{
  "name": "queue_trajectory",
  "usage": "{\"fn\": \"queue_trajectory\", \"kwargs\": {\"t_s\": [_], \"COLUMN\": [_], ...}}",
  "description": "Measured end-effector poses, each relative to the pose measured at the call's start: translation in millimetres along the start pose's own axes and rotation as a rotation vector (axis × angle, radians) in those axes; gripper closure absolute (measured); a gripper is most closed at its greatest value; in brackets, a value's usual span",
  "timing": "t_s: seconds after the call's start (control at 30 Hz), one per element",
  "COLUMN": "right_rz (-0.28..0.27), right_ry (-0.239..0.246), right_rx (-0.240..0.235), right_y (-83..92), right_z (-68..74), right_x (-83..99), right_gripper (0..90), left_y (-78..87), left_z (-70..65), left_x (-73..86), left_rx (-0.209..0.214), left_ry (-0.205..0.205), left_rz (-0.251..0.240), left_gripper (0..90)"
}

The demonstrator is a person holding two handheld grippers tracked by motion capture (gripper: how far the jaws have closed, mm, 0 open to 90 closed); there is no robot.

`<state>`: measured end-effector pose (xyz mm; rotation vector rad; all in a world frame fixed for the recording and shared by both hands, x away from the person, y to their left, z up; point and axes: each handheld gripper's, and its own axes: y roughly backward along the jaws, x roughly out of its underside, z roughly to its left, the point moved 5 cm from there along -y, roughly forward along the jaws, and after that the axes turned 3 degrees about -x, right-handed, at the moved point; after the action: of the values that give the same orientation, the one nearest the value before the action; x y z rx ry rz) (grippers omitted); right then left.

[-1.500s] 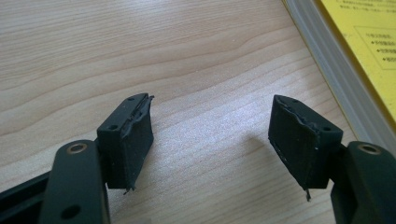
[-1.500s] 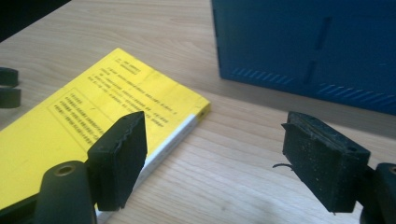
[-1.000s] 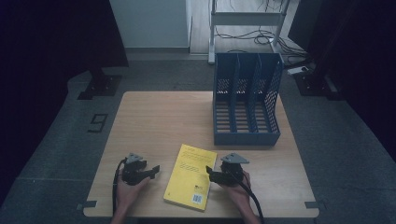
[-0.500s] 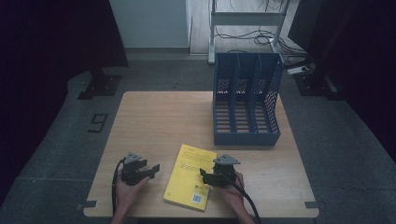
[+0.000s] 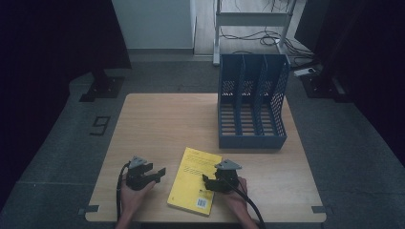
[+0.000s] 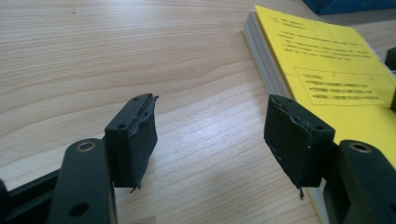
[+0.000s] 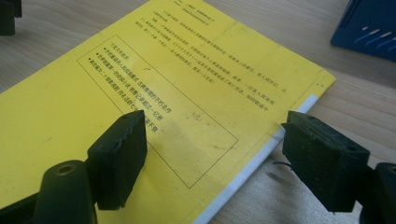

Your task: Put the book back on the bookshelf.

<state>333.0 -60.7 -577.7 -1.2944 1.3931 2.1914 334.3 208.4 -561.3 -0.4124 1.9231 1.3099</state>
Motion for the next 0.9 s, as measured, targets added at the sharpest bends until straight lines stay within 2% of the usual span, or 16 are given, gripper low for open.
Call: {"fn": "queue_trajectory", "kwargs": {"t_s": [0.27,0.3,0.4,0.43,0.5,0.9], "right_rz": [-0.011,-0.011,-0.014,-0.018,-0.02,-0.033], "right_ry": [-0.004,-0.005,-0.007,-0.006,-0.013,-0.011], "right_rx": [0.005,0.006,0.007,0.003,-0.005,-0.007], "right_y": [-1.2,-1.1,-0.8,-0.1,0.6,0.5], "right_z": [-1.1,-0.8,-0.8,-1.2,-2.1,-2.4], "right_x": [1.1,1.1,1.7,2.2,3.0,4.2], "right_gripper": [21.1,21.2,22.3,23.1,23.7,23.6], "left_y": [-4.0,-6.4,-8.9,-11.9,-14.2,-25.2], "left_z": [-18.5,-26.6,-32.5,-39.5,-44.5,-60.9], "left_x": [-0.3,0.4,0.9,0.9,1.0,5.5], "left_rx": [0.038,0.056,0.069,0.078,0.085,0.112], "left_ry": [-0.036,-0.058,-0.069,-0.074,-0.088,-0.116], "left_rz": [0.007,0.014,0.019,0.019,0.026,0.058], "left_gripper": [33.9,33.8,33.6,33.7,33.8,34.5]}}
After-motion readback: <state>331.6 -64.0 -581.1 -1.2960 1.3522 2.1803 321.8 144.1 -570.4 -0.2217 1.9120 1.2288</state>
